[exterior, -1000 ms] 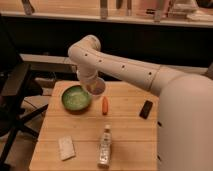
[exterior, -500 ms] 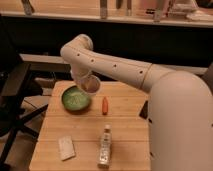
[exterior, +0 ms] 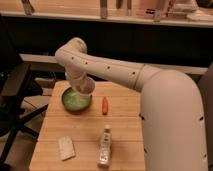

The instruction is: Place the ceramic cup in the ceramic bowl

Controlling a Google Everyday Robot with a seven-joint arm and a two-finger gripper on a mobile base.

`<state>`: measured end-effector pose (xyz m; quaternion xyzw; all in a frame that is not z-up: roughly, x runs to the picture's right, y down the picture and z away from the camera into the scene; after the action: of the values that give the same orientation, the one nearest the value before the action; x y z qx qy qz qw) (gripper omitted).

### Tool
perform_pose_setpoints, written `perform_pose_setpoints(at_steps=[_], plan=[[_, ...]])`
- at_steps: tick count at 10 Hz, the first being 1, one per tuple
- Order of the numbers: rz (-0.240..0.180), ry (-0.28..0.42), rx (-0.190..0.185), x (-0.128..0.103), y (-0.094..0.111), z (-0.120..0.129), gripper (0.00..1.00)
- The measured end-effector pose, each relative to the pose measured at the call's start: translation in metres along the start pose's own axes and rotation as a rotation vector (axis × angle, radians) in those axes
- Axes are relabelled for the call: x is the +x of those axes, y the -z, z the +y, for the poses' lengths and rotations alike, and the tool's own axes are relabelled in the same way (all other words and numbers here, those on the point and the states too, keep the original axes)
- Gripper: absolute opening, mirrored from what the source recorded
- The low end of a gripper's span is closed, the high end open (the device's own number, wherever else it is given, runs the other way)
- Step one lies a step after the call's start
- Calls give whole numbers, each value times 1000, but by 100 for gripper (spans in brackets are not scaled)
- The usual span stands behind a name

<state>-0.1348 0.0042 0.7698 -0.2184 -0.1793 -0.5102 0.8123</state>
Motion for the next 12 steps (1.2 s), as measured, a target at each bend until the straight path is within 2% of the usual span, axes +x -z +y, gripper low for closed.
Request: perform_pose_setpoints(at_steps=[5, 12], plan=[[-5, 25, 7, -12, -16, -15, 0], [-17, 21, 19, -8, -30, -19, 0]])
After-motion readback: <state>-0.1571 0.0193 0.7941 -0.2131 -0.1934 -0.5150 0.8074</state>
